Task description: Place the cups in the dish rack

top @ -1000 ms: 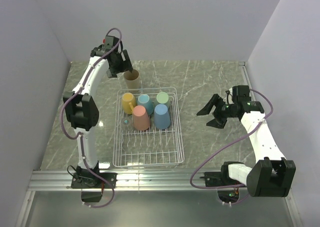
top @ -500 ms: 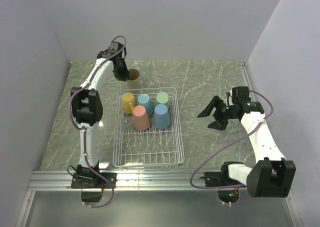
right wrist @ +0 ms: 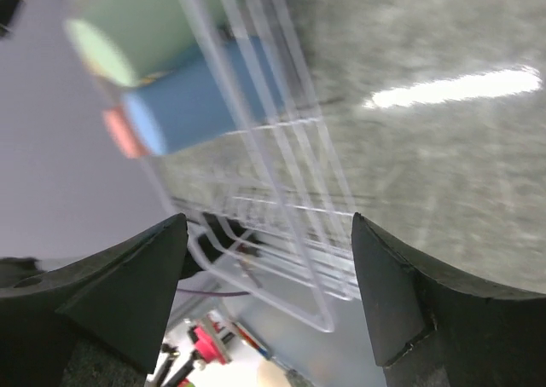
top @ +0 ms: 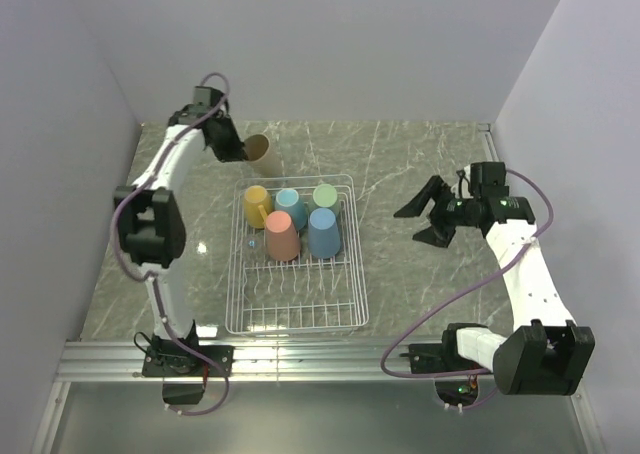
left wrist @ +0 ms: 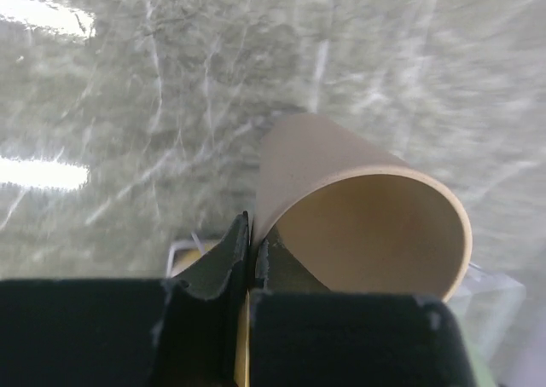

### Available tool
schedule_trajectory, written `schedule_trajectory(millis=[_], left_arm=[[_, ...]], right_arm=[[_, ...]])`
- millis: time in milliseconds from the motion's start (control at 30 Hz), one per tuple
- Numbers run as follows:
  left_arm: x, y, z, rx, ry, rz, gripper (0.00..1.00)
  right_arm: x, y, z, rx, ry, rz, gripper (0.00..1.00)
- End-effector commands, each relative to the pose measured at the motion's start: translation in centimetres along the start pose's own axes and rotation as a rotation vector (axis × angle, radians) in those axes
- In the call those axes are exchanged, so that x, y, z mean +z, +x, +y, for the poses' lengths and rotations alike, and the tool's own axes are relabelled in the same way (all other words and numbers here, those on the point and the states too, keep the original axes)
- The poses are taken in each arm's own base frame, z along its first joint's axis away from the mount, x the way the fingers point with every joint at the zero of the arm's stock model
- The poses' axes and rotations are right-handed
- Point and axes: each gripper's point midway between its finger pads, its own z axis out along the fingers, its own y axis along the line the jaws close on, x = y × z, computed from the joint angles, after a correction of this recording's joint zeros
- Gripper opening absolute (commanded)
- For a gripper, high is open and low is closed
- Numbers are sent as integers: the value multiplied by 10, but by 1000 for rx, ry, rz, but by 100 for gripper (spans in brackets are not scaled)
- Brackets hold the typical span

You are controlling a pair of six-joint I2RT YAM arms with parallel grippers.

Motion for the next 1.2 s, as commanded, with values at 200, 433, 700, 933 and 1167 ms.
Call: schedule_trajectory(millis=[200,433,700,933,1167], left_arm=[[-196,-58,-70,-54,603,-306,0],[-253,13,-108,-120,1074,-164,0],[-283,82,-136,-87,1243,-86,0],[-305,112,-151,-105,1335,-41,0],[-297,122,-151,-121,1301,-22,0]], right_arm=[[-63,-21,149,21,-592,3,87],[-86,-5,223,-33,-828,113,99],[-70,17,261,-49,-893,205,100],[-43,29,251,-18,-840,261,99],[-45,29,253,5,-880,278,98]])
